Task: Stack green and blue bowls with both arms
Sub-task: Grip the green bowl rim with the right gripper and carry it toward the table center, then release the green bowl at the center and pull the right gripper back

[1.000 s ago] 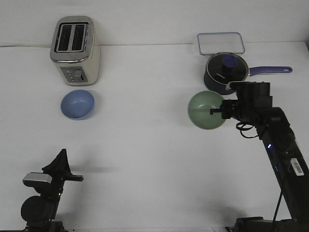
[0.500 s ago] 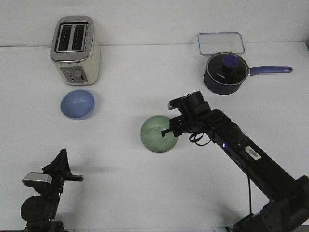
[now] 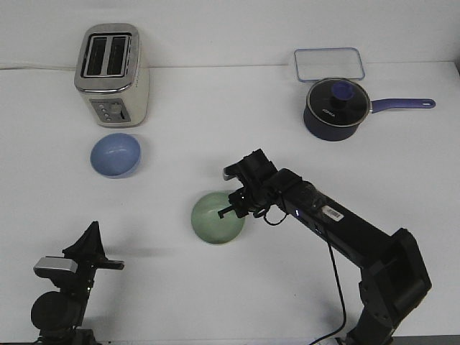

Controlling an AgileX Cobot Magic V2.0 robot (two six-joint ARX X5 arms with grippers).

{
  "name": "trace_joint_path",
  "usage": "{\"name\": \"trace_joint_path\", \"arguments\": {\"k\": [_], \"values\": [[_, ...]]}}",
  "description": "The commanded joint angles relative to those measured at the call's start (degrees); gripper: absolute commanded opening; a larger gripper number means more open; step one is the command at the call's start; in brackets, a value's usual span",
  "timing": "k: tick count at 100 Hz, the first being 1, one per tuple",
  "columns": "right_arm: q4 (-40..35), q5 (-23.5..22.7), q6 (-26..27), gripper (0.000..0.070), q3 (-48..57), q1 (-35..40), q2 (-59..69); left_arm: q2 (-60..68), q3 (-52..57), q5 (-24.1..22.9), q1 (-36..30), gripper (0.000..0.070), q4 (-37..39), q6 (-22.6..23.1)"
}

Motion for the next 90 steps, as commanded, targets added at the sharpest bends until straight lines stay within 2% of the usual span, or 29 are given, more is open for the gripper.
{"name": "trace_joint_path", "arguments": {"k": [1, 90], "values": [[0.7, 0.2, 0.4, 0.0, 1.0, 0.7, 1.2, -0.1, -1.1, 0.0, 0.0, 0.0012, 0.8, 0.4], [-0.2, 3.0, 0.2, 0.0, 1.0, 1.2, 1.2, -0.1, -1.1, 0.0, 0.0, 0.0012, 0.8, 0.4]]}}
